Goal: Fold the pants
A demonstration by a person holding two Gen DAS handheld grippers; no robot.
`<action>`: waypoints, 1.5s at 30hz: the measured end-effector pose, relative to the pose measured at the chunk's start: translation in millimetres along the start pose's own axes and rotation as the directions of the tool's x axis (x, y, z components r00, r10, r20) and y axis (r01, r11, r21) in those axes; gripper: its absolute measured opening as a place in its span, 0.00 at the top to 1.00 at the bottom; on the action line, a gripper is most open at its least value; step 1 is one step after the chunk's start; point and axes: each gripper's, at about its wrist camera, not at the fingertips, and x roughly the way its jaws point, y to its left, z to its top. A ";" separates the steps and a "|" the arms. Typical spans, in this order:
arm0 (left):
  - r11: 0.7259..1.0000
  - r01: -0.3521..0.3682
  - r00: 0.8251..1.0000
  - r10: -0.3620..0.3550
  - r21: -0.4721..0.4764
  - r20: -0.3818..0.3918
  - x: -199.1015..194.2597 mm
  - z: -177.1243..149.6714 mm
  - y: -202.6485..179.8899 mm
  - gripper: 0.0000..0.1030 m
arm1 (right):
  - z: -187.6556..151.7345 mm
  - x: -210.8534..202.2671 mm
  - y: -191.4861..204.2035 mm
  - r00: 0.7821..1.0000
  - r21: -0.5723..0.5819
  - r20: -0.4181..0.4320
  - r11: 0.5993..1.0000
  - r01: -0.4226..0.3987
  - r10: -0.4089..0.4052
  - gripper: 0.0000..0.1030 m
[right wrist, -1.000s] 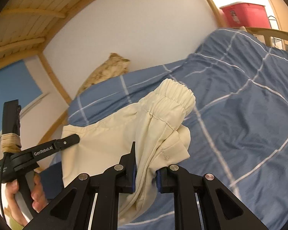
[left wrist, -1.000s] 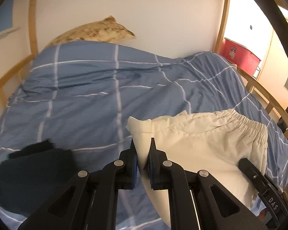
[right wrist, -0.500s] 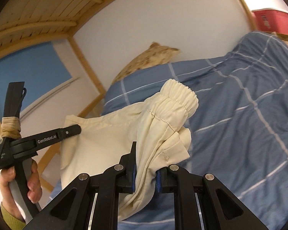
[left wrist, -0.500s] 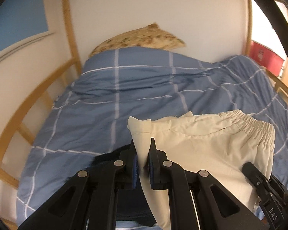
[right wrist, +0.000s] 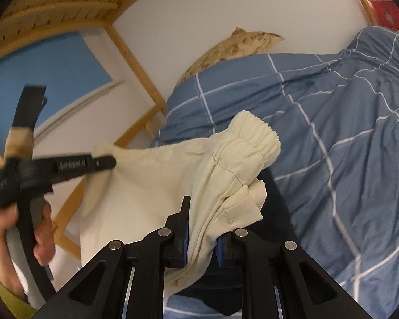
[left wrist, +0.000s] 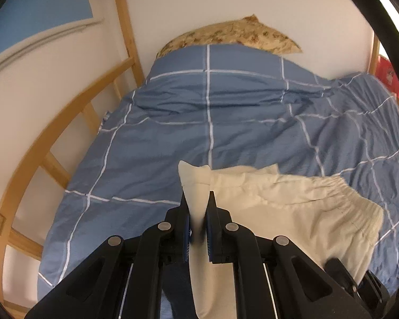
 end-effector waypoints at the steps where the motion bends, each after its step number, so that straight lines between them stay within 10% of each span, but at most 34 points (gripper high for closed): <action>1: 1.000 -0.007 1.000 0.007 0.005 -0.006 5.0 -1.9 0.5 0.89 | -3.8 1.0 3.0 1.000 -0.003 0.000 1.000 0.003 -0.003 0.83; 14: 0.981 -0.184 0.983 0.184 0.064 0.006 19.9 -10.3 -4.2 0.66 | -27.4 -17.0 -15.5 0.956 0.126 -0.088 0.949 0.290 -0.280 0.36; 19: 0.969 -0.247 0.960 0.244 0.002 0.136 -13.8 -7.4 3.8 0.25 | -29.0 -31.4 -7.9 0.908 0.072 -0.046 0.905 0.418 -0.416 0.35; 24: 0.956 -0.286 0.938 0.293 -0.063 0.188 -58.4 -16.0 9.6 0.19 | -11.7 -54.2 -6.0 0.907 0.023 0.045 0.908 0.418 -0.419 0.16; 32: 0.969 -0.231 0.943 0.246 -0.090 0.223 -119.6 -90.4 -6.8 0.17 | 7.1 -102.1 -18.7 0.949 -0.141 0.107 0.941 0.308 -0.295 0.14; 45: 0.996 -0.085 0.956 0.088 -0.023 0.280 -192.9 -210.8 -128.3 0.06 | -9.7 -217.1 -63.1 0.958 -0.338 0.147 0.898 0.281 -0.245 0.09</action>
